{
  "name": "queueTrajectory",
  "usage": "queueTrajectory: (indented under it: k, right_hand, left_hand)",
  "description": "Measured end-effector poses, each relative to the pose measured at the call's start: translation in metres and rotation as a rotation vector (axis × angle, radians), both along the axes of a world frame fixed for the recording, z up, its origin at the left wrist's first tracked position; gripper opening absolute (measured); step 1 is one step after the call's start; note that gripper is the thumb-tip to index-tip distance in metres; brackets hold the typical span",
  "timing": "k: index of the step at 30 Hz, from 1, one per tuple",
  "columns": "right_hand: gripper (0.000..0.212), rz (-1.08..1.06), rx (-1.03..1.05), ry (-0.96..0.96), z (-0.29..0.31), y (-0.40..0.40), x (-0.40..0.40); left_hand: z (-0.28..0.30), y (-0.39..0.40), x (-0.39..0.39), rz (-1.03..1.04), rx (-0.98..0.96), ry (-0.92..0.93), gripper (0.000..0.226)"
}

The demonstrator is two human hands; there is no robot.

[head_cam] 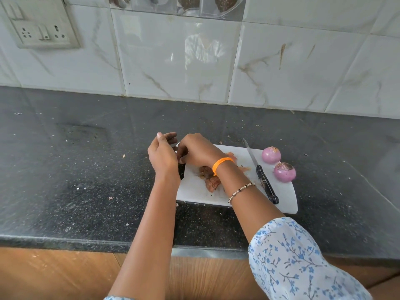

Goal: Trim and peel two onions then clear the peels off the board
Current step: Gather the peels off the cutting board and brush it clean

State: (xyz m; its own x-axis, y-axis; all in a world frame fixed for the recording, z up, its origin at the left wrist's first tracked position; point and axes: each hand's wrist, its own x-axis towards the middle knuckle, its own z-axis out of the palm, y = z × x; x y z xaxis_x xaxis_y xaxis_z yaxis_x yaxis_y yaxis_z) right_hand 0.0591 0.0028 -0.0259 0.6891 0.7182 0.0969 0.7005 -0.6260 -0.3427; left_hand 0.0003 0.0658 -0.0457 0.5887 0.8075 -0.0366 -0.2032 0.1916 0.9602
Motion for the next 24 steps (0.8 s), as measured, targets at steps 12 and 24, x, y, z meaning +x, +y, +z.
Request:
queueTrajectory:
  k: [12,24]
  right_hand:
    - [0.02,-0.203,0.047,0.144,0.028,-0.103,0.018]
    - [0.037,-0.075,-0.218,0.302,0.025,-0.11,0.009]
  left_hand:
    - [-0.005,-0.019,0.002,-0.332,0.578,0.268,0.024]
    - [-0.003,-0.03,-0.003,-0.685,0.729,0.428,0.036]
